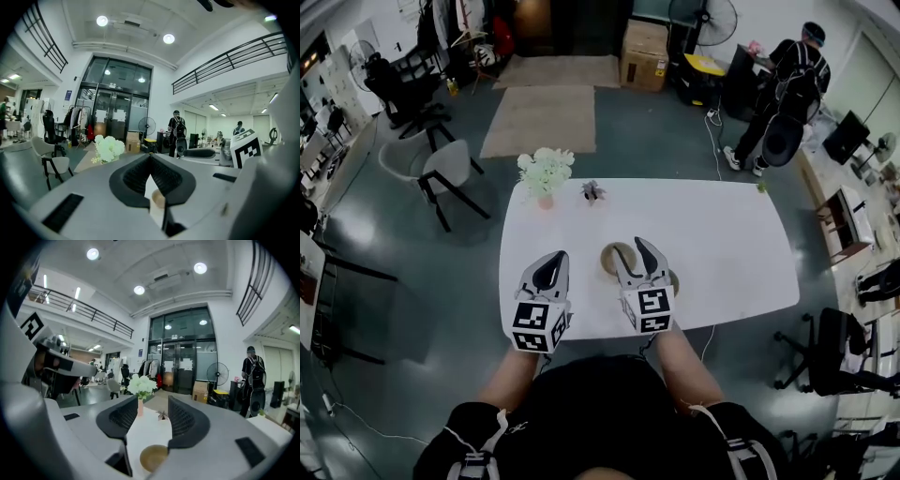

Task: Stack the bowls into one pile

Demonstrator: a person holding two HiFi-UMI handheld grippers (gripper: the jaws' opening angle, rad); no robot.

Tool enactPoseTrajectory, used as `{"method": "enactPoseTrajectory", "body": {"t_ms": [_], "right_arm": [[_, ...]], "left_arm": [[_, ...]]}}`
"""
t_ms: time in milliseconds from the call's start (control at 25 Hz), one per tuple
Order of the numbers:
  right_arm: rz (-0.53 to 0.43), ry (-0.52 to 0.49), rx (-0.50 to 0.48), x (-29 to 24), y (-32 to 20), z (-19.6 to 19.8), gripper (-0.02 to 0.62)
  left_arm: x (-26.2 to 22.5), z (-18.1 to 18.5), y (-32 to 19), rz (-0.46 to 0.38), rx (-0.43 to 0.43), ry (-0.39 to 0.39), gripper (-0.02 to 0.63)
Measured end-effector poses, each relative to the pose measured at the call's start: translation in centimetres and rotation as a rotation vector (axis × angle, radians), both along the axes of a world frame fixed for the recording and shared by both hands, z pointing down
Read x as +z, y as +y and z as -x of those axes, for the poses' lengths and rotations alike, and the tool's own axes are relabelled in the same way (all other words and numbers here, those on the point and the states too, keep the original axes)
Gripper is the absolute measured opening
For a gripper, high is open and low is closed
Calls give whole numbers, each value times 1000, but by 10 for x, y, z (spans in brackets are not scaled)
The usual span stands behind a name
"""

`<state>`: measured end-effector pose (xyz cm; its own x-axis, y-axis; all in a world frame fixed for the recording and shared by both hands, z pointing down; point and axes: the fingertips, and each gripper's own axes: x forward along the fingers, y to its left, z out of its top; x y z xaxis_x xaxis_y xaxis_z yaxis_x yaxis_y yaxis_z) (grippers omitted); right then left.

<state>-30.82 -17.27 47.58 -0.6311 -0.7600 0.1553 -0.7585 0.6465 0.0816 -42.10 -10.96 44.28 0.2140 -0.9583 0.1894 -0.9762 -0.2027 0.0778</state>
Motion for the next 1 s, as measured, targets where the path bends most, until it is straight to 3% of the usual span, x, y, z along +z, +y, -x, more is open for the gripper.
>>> {"method": "enactPoseTrajectory", "body": {"t_ms": [280,560,680,1000], "right_arm": [[89,239,-125,60,-7,43,230],[264,623,-230,161,-6,52,244],[282,770,-230,194,-11,47,245],[329,965,-268,255,-17,48,204]], "left_arm": [[5,22,1,6,-48,10,14],[13,48,13,23,-116,16,14],[16,58,20,30,-147,16,14],[22,81,41,44,-212,10,14]]}}
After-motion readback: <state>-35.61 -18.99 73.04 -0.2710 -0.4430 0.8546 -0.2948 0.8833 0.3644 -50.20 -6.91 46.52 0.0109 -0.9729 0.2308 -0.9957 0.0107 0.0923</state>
